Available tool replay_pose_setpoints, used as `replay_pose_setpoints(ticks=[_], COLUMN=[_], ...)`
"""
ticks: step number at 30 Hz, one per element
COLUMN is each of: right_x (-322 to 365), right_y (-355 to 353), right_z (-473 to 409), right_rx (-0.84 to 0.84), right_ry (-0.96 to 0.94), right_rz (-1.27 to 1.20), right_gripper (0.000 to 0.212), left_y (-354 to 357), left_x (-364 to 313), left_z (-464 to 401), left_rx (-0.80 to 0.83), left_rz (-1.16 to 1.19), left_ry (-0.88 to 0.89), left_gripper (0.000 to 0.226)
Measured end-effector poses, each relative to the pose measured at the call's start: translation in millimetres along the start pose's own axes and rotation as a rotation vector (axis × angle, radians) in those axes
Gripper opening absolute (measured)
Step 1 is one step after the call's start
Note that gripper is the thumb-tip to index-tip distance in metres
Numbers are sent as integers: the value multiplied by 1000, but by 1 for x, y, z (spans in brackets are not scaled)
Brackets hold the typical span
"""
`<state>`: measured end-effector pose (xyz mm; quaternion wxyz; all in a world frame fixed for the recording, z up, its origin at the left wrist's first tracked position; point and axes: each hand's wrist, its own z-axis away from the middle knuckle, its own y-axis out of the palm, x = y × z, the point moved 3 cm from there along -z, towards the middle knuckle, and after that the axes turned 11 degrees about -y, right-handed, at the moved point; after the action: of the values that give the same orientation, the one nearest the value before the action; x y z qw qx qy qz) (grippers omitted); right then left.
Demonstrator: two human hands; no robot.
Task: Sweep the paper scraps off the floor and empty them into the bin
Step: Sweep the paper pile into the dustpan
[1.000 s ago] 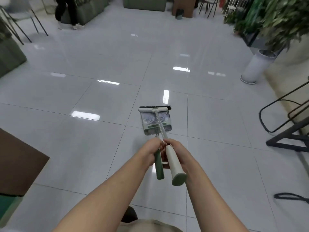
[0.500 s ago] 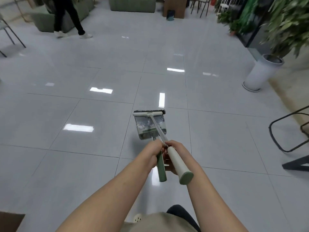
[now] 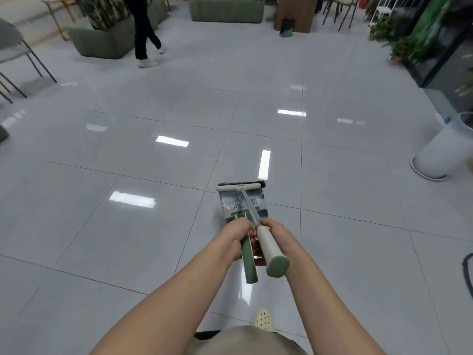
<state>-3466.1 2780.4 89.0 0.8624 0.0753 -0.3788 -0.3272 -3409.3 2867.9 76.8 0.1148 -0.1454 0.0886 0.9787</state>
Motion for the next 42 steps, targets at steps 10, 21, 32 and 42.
replay_pose_setpoints(ticks=[10, 21, 32, 42], right_x=[190, 413, 634, 866], right_y=[-3, 50, 53, 46], right_z=[-168, -395, -602, -771], right_rx=[71, -20, 2, 21], right_ry=[26, -74, -47, -53], right_rz=[65, 157, 37, 66], right_gripper=[36, 28, 24, 14], left_y=[79, 133, 216, 318], left_x=[-218, -526, -799, -1049], left_z=[-85, -201, -305, -371], left_rx=[-11, 33, 1, -9], left_rz=[16, -15, -130, -101], left_ry=[29, 42, -1, -76], left_gripper=[36, 32, 30, 17])
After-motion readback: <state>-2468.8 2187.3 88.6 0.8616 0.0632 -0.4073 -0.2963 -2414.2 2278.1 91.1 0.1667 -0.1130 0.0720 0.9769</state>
